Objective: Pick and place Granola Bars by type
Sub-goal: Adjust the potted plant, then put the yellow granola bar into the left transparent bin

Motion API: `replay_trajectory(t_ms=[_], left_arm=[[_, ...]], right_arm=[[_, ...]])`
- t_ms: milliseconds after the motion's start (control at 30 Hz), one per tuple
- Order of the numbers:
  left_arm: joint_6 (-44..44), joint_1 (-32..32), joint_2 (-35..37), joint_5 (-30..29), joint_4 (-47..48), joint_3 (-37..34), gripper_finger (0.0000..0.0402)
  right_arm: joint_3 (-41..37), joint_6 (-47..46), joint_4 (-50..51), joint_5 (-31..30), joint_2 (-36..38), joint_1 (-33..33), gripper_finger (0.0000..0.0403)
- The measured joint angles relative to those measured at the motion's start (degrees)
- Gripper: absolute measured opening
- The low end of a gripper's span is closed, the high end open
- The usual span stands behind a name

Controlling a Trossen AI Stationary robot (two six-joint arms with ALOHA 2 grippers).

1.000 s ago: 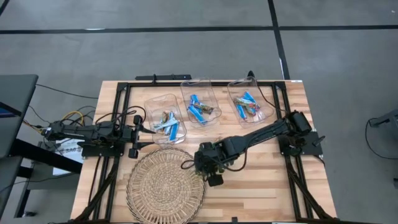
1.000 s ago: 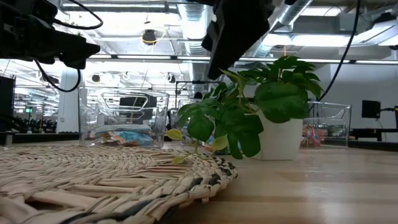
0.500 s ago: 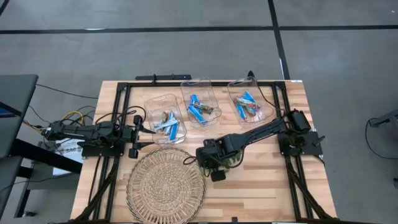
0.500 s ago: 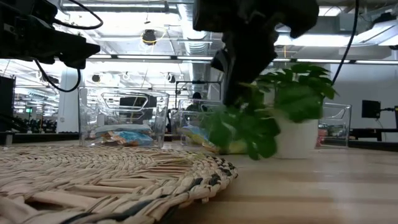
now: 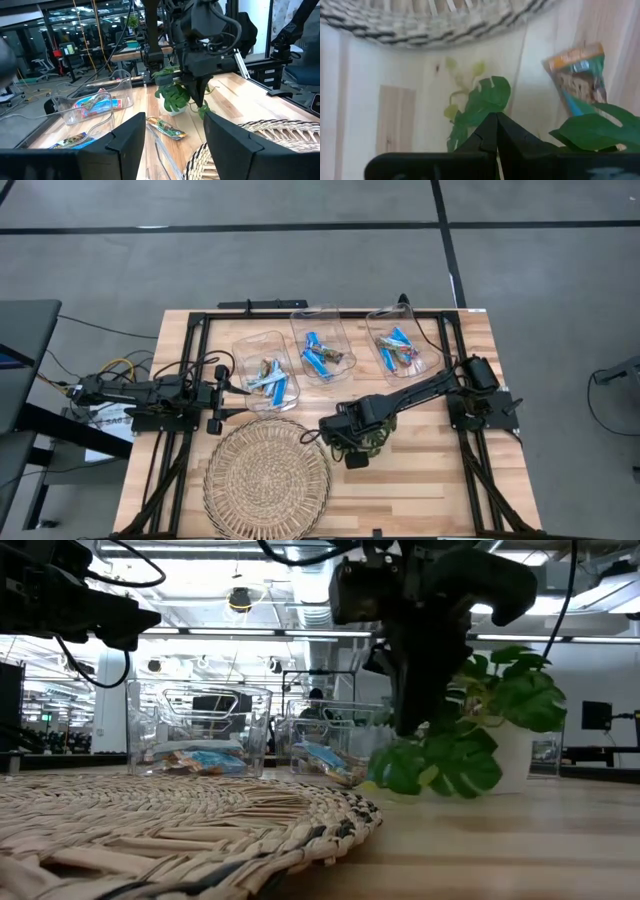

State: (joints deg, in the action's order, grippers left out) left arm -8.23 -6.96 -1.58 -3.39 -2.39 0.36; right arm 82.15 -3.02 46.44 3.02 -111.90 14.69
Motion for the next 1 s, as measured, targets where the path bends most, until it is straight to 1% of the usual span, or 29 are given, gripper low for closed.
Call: replay_trajectory(t_ms=[233, 333, 533, 833, 1000], left_arm=[[0.6, -0.02, 0.0, -0.01, 0.0, 0.0, 0.0196], [0.11, -0.02, 0.0, 0.0, 0.0, 0.0, 0.0196], [0.45, -0.01, 0.0, 0.01, 0.0, 0.0, 0.0196], [0.32, 0.0, 0.0, 0.0, 0.0, 0.0, 0.0196], [0.6, -0.02, 0.0, 0.0, 0.0, 0.0, 0.0196]], right_arm=[[0.0, -0.46, 3.98, -0.38, 0.28, -1.03, 0.0], [-0.04, -1.12, 6.46, -1.43, 0.26, -1.72, 0.0], [-0.04, -1.64, 7.69, -1.83, 0.27, -2.76, 0.0], [1.24, 0.5, -0.82, -1.8, 0.26, -2.84, 0.0001], [3.04, 4.91, -3.08, -1.8, 0.26, -2.84, 0.0004]])
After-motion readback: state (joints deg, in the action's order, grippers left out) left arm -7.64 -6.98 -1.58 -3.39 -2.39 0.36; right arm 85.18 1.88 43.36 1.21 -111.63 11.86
